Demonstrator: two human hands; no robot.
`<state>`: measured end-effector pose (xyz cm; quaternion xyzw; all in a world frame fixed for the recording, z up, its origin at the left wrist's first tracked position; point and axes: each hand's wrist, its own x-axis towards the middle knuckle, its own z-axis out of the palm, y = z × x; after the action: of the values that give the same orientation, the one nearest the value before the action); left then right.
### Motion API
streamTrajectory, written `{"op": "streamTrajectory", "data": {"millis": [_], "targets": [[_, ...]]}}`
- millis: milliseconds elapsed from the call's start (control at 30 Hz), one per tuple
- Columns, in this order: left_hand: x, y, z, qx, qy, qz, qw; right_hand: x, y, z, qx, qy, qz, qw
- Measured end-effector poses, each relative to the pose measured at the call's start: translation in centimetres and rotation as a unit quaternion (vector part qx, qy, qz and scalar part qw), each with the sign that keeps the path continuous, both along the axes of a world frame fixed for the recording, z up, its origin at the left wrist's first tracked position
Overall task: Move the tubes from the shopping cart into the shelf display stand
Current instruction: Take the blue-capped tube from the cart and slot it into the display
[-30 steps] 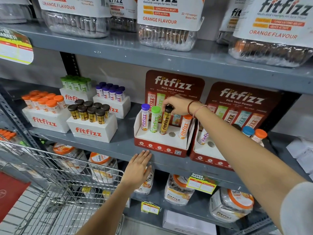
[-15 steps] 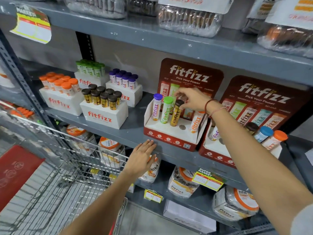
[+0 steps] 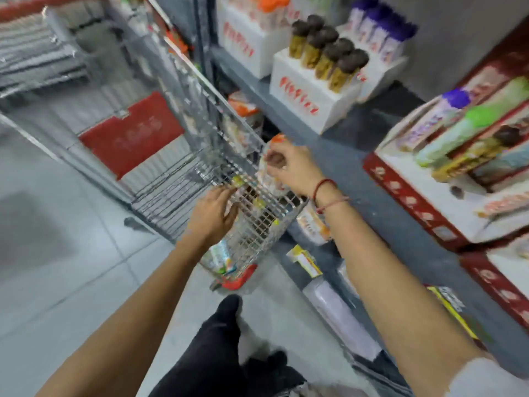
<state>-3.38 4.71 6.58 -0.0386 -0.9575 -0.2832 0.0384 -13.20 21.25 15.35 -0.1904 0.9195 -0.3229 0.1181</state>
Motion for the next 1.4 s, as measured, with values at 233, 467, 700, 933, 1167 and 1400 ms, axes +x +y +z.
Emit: {"op": "streamTrajectory", "data": {"millis": [233,467,700,933,1167,1400], "targets": [[3.5,-5.5,-4.1,-0.079,-0.084,0.073,0.991,1.5,-9.4,-17.5,0.144,-0.228,0.045,0.962],[3.0,-5.7,-6.7,-0.152,-0.122,0.032,0.98,1.9,-12.7,-29.1,0.223,-0.284,-0.019,0.932],[3.0,-5.8,-6.9,-0.144,-0.135,0.03,0.98,1.3,-13.8,-32.5,0.237,-0.276,-0.017,0.931],[3.0,-5.7,-6.8,-0.134,-0.148,0.036,0.979,0.6,-13.8,-32.0,0.23,-0.269,-0.008,0.935],[3.0,-5.6,-6.5,-0.136,-0.136,0.033,0.981,-0.5,-11.6,-26.4,0.169,-0.254,-0.016,0.952],[2.8,-5.5,-6.0,-0.147,-0.153,0.019,0.977,0.3,-6.4,-17.6,0.121,-0.158,-0.028,0.98]]}}
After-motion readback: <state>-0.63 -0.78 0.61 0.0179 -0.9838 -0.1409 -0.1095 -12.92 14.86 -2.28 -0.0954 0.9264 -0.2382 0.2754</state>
